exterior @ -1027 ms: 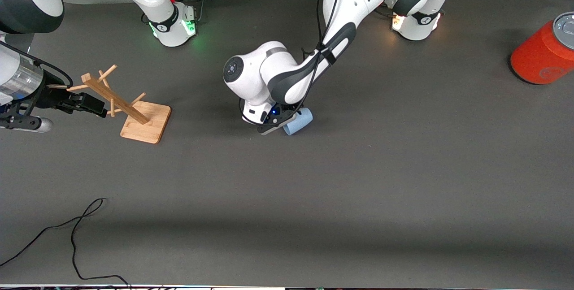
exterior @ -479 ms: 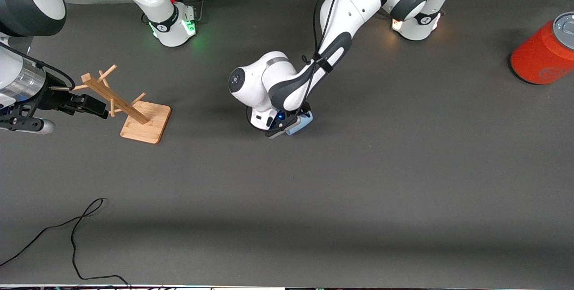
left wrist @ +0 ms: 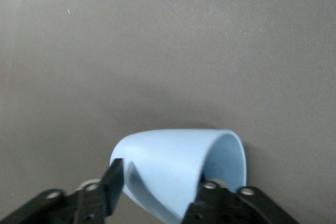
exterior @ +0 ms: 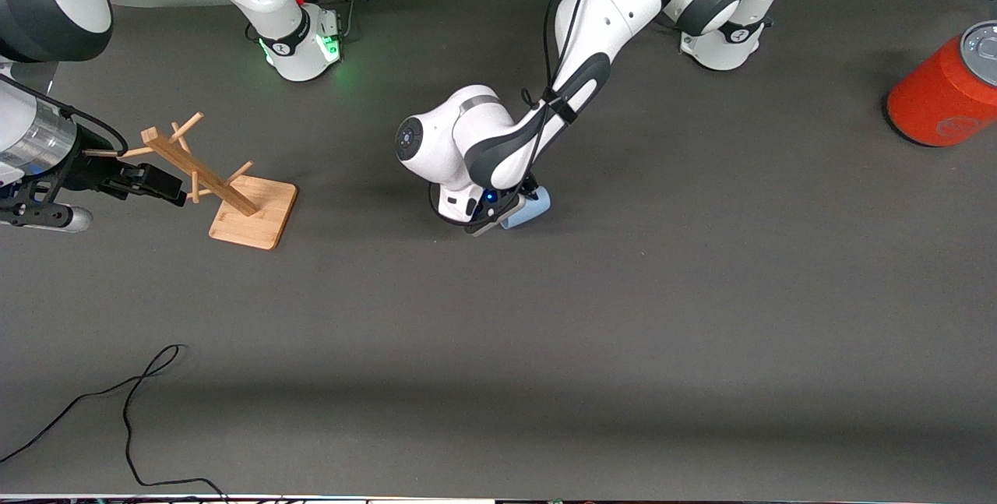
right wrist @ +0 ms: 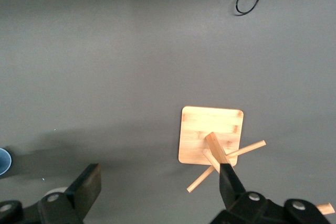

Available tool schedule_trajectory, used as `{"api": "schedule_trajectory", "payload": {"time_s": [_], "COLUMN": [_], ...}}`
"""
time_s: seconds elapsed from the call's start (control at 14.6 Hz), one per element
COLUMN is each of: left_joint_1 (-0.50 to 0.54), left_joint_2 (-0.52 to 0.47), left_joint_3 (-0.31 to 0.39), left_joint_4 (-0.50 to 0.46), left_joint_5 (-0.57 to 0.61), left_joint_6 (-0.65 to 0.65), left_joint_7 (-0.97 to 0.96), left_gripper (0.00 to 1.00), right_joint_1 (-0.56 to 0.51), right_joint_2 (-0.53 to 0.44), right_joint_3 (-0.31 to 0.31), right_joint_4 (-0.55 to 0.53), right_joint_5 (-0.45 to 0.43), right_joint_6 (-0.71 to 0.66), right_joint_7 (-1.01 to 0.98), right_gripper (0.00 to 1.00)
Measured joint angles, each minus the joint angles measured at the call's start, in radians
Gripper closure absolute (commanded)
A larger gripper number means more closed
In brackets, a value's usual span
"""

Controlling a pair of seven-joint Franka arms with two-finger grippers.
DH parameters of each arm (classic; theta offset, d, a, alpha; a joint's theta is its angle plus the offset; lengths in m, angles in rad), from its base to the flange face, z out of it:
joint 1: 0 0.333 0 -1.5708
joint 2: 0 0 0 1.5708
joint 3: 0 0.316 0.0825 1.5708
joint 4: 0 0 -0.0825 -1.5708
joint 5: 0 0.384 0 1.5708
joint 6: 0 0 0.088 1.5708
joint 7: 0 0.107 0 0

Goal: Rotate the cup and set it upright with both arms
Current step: 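Grasp the cup rim with the left gripper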

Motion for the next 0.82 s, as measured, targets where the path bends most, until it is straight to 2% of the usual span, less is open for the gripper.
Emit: {"api": "schedule_trajectory", "payload": {"time_s": [0.55,0.68,0.82], "left_joint_1": [-0.011,0.005,0.057], "left_joint_2": [-0.031,-0.071,-0.162], "left_joint_3": [0.001,0.004,0.007], "left_joint_4": [0.007,0.019,0.032], "left_joint_5": [-0.019,-0.048,-0.120], "left_joint_6": [-0.050,-0.066,-0.084], "left_joint_7": [-0.023,-0.022,0.013], "left_gripper": [1.00,1.00,1.00], "right_joint_1": [0.000,0.000,0.000], "right_joint_2": [-0.001,-0.002,-0.002], "right_joint_3": [-0.001,-0.001,-0.002], "right_joint_4": [0.001,0.001,0.001], "right_joint_5": [0.000,0.000,0.000], "right_joint_6": [0.000,0.000,0.000], "right_joint_7": [0.000,0.000,0.000], "right_gripper": [0.00,0.00,0.00]}}
